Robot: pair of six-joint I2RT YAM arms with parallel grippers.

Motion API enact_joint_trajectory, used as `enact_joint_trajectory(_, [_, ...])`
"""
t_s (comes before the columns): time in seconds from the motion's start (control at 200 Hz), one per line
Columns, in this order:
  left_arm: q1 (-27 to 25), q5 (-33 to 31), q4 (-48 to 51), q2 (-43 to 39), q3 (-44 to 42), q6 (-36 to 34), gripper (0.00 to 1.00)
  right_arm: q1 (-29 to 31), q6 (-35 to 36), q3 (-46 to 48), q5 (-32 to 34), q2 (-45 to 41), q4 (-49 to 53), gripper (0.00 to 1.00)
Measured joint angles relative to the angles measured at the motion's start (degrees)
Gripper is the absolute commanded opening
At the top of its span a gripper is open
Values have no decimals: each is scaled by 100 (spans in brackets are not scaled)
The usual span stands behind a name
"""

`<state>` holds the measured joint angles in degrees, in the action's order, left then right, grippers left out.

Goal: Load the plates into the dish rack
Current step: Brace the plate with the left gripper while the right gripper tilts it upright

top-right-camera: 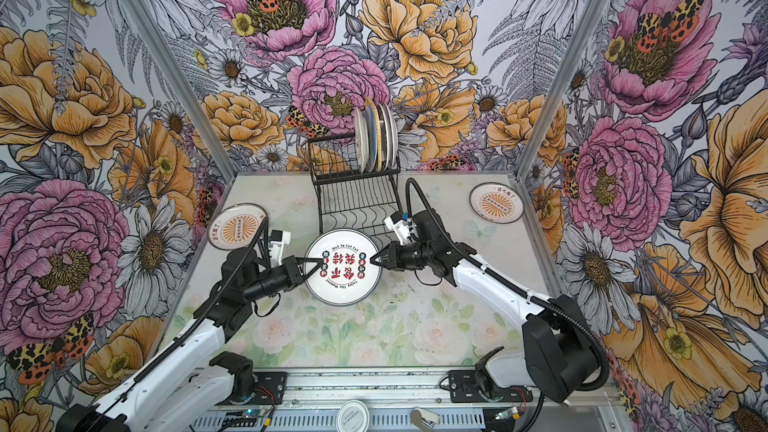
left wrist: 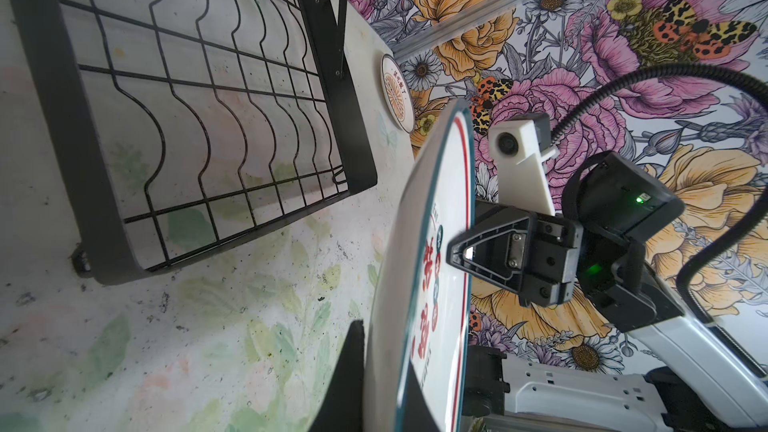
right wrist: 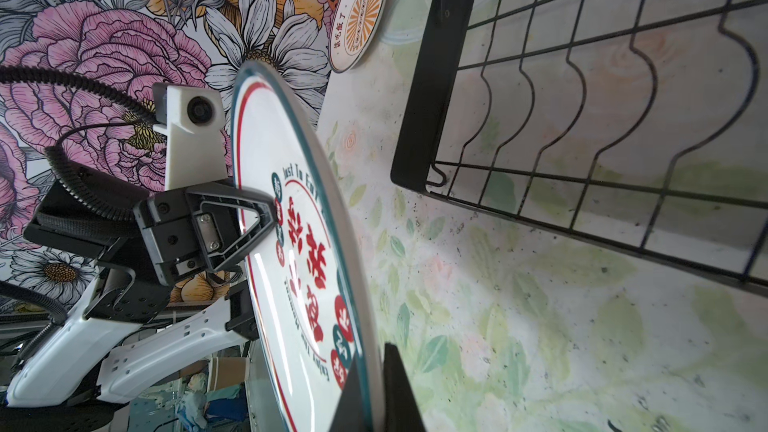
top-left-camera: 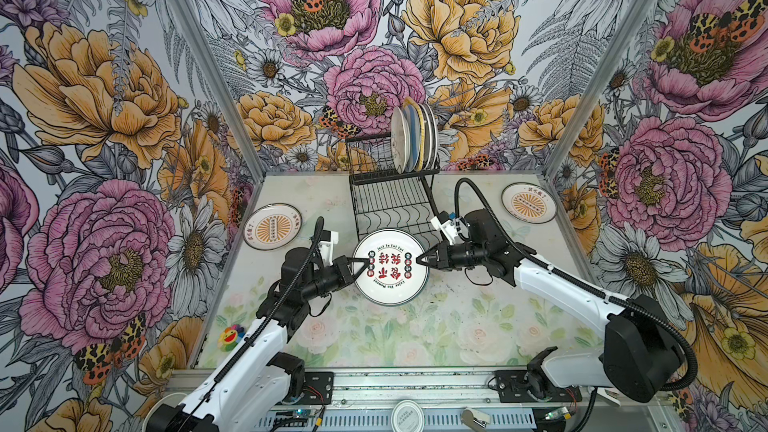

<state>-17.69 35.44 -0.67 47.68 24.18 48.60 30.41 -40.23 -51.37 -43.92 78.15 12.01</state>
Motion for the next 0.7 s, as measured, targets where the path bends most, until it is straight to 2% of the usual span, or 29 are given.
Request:
enact_joint_trajectory(0.055, [0,11,-13,-22,0,31,0,7,96,-42,-120,13,-15,23])
enact_joint_trajectory(0.16, [2,96,-144,-68,0,122,0,33,223,-232,-417,72,-4,29])
enact_joint_trajectory(0.45, [11,378,-601,-120,2,269,0,116,435,-708,-1152,428,-26,29])
enact_joint_trajectory(0.54, [11,474,-612,-120,2,267,0,177,452,-708,-1255,468,-13,23])
enact_joint_trajectory(0.661, [31,505,-629,-155,7,190,0,170,396,-717,-1193,496,76,2])
enact_joint_trajectory(0.696, [31,496,-599,-160,11,153,0,173,382,-721,-1180,498,92,0])
